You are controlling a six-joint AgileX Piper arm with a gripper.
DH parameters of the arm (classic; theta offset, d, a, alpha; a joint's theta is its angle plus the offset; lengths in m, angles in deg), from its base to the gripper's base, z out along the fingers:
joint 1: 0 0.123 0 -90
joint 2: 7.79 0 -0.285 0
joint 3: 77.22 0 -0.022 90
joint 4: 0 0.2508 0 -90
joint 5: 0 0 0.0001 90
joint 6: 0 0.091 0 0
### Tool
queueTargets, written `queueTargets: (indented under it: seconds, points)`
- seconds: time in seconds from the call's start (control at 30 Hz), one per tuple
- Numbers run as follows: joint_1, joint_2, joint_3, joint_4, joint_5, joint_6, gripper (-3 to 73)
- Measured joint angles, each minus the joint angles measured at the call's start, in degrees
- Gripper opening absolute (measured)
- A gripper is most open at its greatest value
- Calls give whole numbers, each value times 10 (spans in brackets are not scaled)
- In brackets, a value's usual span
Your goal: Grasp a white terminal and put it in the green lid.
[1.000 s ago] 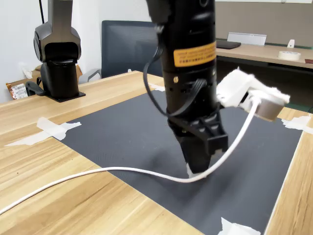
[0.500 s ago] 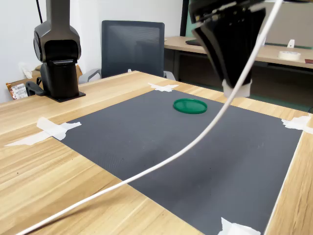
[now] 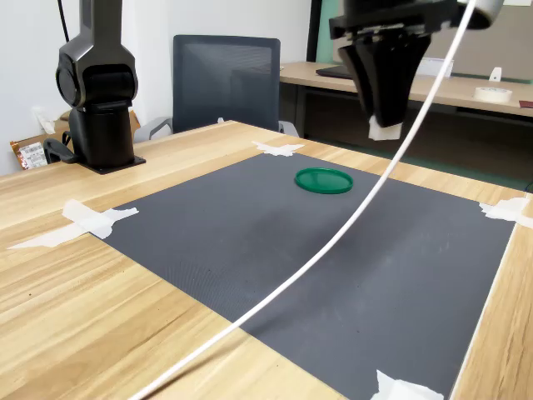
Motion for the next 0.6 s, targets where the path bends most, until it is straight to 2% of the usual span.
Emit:
queueTargets:
  seconds: [0.47,0.6]
  points:
    - [150,-28,132,-1,-7,15,73]
    - [183,-32,168,-1,-47,28,73]
